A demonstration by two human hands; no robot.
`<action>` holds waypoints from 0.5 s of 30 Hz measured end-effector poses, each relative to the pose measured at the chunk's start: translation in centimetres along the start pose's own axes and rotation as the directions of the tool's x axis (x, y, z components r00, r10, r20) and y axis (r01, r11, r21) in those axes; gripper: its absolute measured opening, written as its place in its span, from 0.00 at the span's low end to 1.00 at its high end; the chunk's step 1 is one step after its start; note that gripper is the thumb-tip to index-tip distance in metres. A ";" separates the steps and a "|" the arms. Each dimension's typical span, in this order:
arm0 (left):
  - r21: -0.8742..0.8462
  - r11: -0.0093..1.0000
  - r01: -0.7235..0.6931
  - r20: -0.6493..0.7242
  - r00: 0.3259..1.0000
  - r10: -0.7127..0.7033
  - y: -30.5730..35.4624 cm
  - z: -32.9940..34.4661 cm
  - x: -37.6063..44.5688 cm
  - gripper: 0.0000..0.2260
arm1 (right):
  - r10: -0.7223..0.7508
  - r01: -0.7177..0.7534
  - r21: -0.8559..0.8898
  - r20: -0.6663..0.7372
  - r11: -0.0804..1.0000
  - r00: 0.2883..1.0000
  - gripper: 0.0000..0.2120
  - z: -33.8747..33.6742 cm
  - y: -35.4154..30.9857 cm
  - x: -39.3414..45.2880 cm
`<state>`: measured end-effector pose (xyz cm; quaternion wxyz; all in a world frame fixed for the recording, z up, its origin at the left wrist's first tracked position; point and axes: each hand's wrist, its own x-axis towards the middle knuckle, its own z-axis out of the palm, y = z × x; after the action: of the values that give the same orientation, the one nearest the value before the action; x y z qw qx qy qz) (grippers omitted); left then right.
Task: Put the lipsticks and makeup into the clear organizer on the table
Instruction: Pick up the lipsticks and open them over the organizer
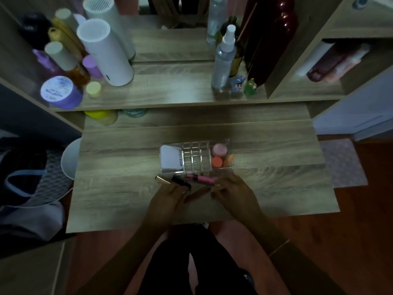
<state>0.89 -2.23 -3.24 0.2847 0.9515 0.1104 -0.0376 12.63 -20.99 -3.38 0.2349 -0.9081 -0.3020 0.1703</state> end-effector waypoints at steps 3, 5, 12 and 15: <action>0.083 0.993 -0.083 0.086 0.993 0.076 0.4 1.6 0.3 0.13 | 0.006 -0.006 -0.022 0.002 1.000 1.000 0.17 0.0 1.1 -0.2; 0.129 0.987 -0.101 0.146 0.986 0.082 0.8 2.3 0.7 0.16 | 0.007 -0.006 -0.050 0.024 0.999 1.000 0.18 -0.1 1.7 -0.2; 0.191 0.969 -0.155 0.220 0.969 0.112 2.1 2.8 2.2 0.16 | -0.008 0.019 -0.162 0.069 0.987 0.998 0.19 -0.2 2.9 -0.1; 0.203 0.963 -0.176 0.235 0.964 0.126 2.0 3.5 2.6 0.14 | 0.042 -0.032 -0.206 0.043 0.978 0.998 0.17 0.0 3.1 -0.2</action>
<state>3.82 -5.30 -5.42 0.1893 0.9729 0.0000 -0.1330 13.98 -23.32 -5.02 0.1297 -0.9286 -0.3065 0.1641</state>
